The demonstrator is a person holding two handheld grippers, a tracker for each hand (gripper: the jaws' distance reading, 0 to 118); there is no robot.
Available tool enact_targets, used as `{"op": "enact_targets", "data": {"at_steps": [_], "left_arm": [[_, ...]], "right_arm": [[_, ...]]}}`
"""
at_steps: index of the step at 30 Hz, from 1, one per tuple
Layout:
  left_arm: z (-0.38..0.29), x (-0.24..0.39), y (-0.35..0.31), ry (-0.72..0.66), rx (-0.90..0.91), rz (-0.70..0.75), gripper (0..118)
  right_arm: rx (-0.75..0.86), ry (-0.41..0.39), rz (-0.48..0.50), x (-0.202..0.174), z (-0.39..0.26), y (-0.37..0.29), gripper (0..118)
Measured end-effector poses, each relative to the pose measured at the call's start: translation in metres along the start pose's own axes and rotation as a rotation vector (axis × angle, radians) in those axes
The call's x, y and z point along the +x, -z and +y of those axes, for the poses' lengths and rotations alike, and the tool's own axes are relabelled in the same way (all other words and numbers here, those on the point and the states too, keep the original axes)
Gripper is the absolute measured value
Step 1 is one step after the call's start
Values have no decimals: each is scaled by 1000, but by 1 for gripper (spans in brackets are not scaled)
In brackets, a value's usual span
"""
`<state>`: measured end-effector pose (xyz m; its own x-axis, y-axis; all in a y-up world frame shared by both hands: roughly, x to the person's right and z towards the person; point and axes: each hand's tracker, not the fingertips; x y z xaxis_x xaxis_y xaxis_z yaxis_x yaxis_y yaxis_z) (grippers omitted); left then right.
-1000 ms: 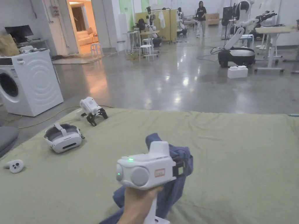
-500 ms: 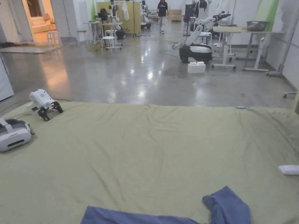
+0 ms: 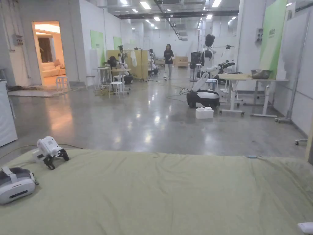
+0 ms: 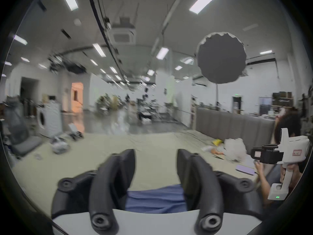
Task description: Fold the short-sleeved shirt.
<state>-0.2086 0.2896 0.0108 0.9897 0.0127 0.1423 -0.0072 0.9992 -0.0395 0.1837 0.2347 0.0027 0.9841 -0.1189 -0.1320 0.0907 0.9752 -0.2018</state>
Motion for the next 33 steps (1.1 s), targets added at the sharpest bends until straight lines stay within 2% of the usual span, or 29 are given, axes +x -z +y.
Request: {"op": "enact_targets", "data": {"at_steps": [2, 3, 5, 9, 12, 14, 15, 16, 18, 19, 20, 22, 26, 28, 30, 32, 33], "left_arm": [[9, -6, -29, -2, 21, 63, 9], [12, -8, -39, -10, 39, 79, 1], [20, -11, -56, -14, 49, 146, 0], [24, -12, -61, -8, 12, 177, 0], [18, -18, -37, -50, -48, 139, 0], [2, -31, 1, -115, -163, 85, 3], [-10, -39, 24, -134, -209, 55, 18], [-25, -48, 52, -166, -280, 40, 40], [-67, -74, 114, -245, -445, 2, 92], [-90, -87, 148, -295, -541, -12, 95], [-112, -98, 175, -357, -562, 21, 91], [-155, -118, 226, -363, -669, 57, 84], [-216, -137, 299, -294, -819, 148, 74], [-237, -140, 320, -289, -905, 157, 56], [-247, -133, 320, -265, -905, 173, 35], [-240, -123, 321, -183, -879, 146, 2], [-240, -119, 324, -188, -890, 112, 1]], "right_arm": [[23, -11, 14, -8, 8, -3, 0], [36, -21, 19, -11, 11, -6, 0], [46, -33, 43, -15, 17, -9, 0], [52, -76, 62, -22, 22, -11, 0], [47, -83, 74, -23, 20, -6, 0], [29, -68, 68, -21, 15, -2, 0], [13, -53, 66, -19, 12, 1, 0], [-10, -32, 66, -14, 6, 5, 0], [-55, 6, 56, -8, -4, 11, 0], [-82, 14, 52, -3, -9, 14, 0], [-100, 17, 34, 2, -15, 16, 0], [-140, 21, 5, 11, -24, 20, 0], [-232, 40, -74, 31, -41, 25, 0], [-268, 41, -111, 37, -46, 27, 0], [-292, 44, -139, 44, -51, 29, 0], [-321, 54, -155, 51, -55, 34, 0], [-335, 60, -154, 56, -56, 41, 0]]}}
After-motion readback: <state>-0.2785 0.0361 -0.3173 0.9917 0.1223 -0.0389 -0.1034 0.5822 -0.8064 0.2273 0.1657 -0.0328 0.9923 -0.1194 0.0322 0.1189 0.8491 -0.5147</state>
